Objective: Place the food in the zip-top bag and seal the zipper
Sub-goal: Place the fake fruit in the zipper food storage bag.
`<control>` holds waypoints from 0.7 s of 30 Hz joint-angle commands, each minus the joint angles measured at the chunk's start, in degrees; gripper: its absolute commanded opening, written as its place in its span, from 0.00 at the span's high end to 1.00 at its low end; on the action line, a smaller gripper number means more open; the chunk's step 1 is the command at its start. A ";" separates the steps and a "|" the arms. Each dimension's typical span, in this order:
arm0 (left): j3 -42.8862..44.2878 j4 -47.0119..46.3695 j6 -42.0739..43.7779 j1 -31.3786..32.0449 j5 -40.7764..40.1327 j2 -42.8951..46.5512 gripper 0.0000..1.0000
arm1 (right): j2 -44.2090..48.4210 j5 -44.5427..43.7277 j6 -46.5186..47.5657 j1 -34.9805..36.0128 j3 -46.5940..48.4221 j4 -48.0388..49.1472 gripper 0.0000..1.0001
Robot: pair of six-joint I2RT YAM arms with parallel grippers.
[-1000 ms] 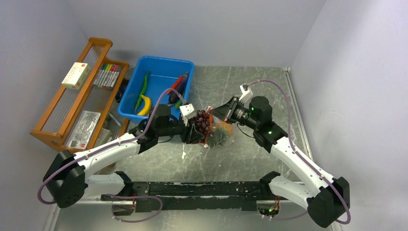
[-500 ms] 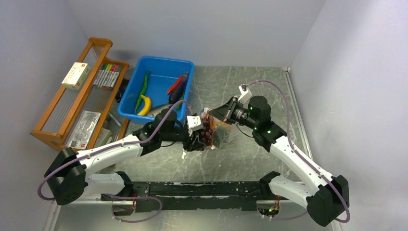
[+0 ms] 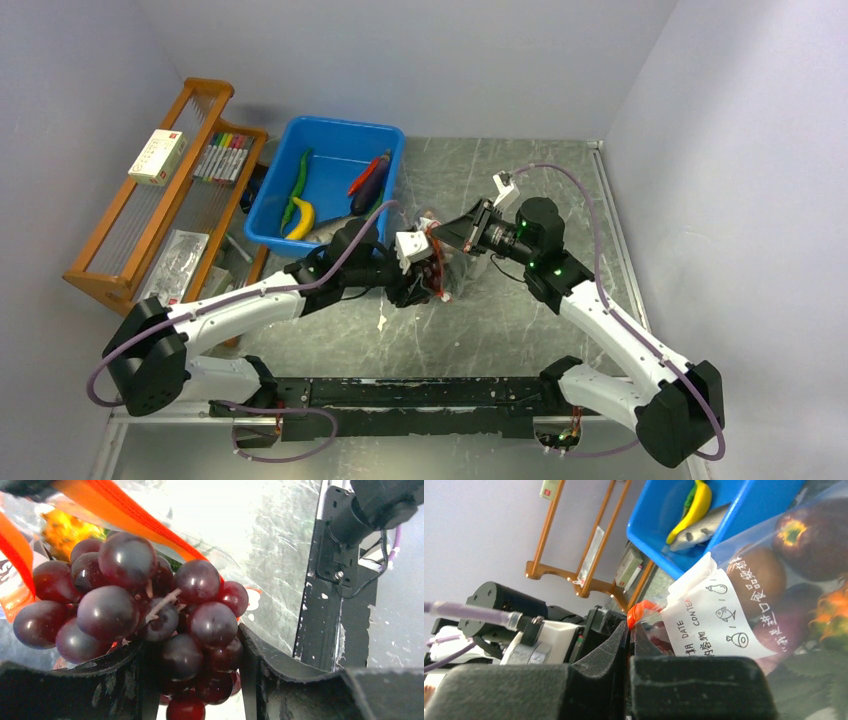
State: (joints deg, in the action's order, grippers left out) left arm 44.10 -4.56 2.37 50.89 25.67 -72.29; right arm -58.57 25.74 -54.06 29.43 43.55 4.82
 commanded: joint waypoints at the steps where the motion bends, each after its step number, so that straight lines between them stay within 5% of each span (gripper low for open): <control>1: 5.26 2.50 -2.84 0.39 -5.61 -1.57 0.49 | 0.75 5.66 -0.80 -0.11 0.07 7.86 1.00; 13: 10.37 11.57 -9.48 0.26 -15.80 -2.26 0.49 | 0.84 9.20 -1.03 -0.08 -0.03 8.62 1.00; 21: 13.85 14.99 -12.06 0.26 -11.87 1.31 0.45 | -2.86 13.67 -13.13 0.00 -5.37 24.03 1.00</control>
State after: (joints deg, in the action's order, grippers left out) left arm 53.95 10.00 -7.35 50.89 12.49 -74.54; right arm -59.66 34.48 -59.07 29.23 40.01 16.16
